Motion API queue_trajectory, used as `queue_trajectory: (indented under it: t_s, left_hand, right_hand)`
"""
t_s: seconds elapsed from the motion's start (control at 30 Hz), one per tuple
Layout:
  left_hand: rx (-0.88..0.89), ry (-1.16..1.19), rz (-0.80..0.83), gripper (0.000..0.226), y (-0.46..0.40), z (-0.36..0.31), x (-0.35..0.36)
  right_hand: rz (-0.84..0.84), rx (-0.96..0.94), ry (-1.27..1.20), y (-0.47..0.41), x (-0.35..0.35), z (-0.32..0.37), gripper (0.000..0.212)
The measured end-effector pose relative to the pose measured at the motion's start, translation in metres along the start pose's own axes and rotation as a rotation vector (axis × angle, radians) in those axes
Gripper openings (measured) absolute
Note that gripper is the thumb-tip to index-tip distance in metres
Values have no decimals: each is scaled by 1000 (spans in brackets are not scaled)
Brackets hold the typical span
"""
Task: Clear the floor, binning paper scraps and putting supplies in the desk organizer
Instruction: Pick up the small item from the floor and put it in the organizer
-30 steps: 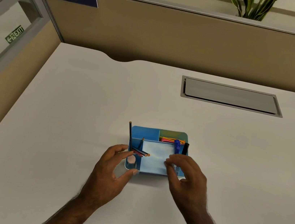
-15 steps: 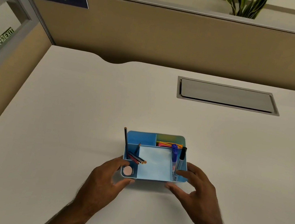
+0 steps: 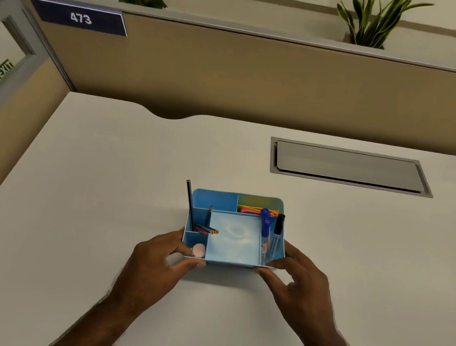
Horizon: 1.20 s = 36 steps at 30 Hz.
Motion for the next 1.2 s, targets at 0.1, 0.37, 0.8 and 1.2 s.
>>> queue_trajectory:
  t_s: [0.1, 0.37, 0.8, 1.2]
  left_hand:
    - [104, -16, -66, 22, -35, -11, -20]
    - [174, -41, -151, 22, -126, -17, -52]
    - [101, -22, -128, 25, -226, 3, -33]
    - [98, 17, -140, 28, -241, 5, -22]
  right_hand:
    - [-28, -51, -1, -39, -5, 11, 39]
    - [-69, -112, 39, -138, 3, 27, 51]
    - [-111, -37, 44, -231, 20, 3, 52]
    - [-80, 34, 25, -247, 29, -15, 54]
Point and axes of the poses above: each hand's wrist, its own y-axis away from the middle knuckle, its own x-axis out of the palm, z = x × y, the point moved 10 cm from there along -y, towards the middle knuckle, and after that the axes turned 2 degrees about -y, right-handed, at the moved point
